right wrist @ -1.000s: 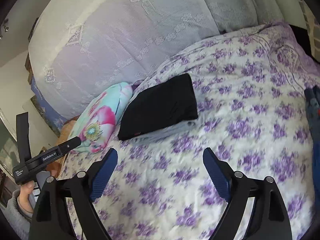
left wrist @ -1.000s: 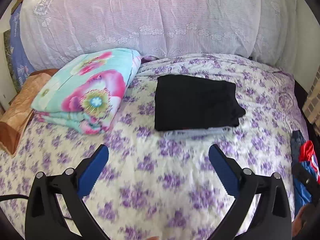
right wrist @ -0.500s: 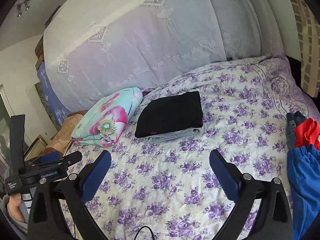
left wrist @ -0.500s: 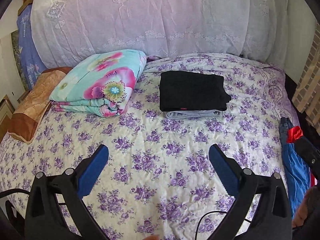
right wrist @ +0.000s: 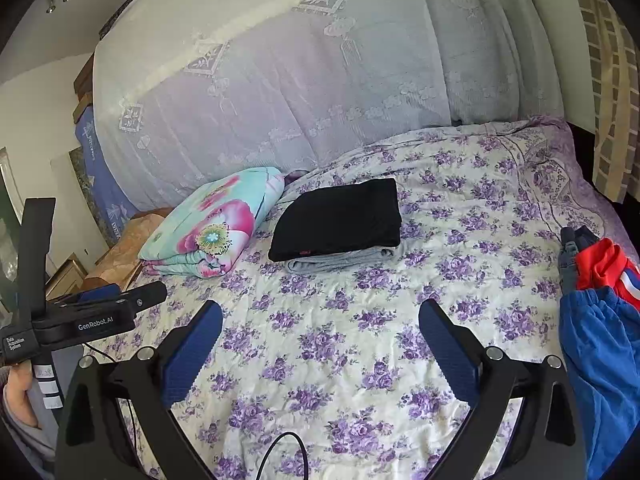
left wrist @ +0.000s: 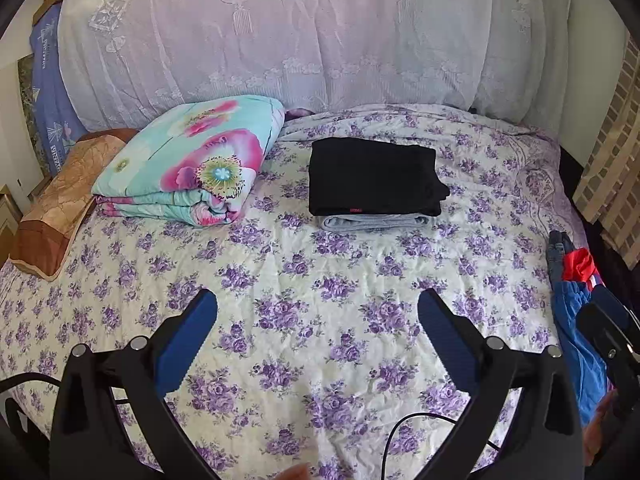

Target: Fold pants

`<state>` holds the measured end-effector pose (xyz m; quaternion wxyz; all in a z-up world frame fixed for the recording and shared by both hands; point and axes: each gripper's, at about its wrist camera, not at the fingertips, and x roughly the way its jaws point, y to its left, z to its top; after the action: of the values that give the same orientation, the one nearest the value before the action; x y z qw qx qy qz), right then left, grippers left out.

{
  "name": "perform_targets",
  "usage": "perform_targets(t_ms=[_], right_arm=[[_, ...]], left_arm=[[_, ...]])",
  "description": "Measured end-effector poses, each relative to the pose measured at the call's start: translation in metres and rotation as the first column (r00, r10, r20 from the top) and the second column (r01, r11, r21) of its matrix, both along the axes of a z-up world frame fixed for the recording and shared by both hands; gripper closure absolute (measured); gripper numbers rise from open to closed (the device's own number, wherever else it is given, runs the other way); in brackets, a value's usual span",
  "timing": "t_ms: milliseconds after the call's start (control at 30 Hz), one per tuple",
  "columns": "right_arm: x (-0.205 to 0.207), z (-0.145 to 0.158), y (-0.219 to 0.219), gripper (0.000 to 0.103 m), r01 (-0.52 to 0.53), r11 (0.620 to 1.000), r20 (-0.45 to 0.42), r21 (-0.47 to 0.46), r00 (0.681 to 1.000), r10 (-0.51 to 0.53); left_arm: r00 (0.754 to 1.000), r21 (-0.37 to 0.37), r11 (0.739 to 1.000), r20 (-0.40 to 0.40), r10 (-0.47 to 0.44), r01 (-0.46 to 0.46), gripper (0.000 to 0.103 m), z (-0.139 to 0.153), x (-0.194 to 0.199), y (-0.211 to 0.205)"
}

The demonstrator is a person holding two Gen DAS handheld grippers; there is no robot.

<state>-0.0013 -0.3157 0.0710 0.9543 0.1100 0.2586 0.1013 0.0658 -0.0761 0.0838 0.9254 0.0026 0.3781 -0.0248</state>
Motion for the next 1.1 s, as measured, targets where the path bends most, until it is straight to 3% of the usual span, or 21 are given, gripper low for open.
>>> perform_targets(t_ms=[167,333,633,833,1100], right_arm=[[0.01,0.019,0.006,0.004,-0.011,1.0,0.058,-0.022,0.998,0.012],[0.016,0.031,0.01,0.004,-0.02,0.999,0.091,-0.027,0.996,0.022],[0.017,0.034,0.006,0.004,-0.014,1.0,0.097,-0.012,0.995,0.015],[0.01,0.028,0.007,0.004,-0.014,1.0,0.096,-0.005,0.995,0.014],[-0.003,0.034,0.005,0.004,0.132,0.991,0.143,-0.013,0.981,-0.129]], left_arm=[[1.0,0.023,1.0,0.012,0.002,-0.002,0.005,0.011,0.015,-0.007],[1.0,-0.017,1.0,0.015,-0.013,0.013,0.005,0.02,0.024,-0.012],[0.999,-0.002,1.0,0.044,0.001,-0.001,0.005,0.029,0.023,-0.013],[0.996,0.047,0.999,0.081,0.024,-0.028,0.005,0.031,0.011,-0.01],[0.995,0.029,0.999,0.097,0.014,-0.017,0.005,0.037,-0.006,-0.01]])
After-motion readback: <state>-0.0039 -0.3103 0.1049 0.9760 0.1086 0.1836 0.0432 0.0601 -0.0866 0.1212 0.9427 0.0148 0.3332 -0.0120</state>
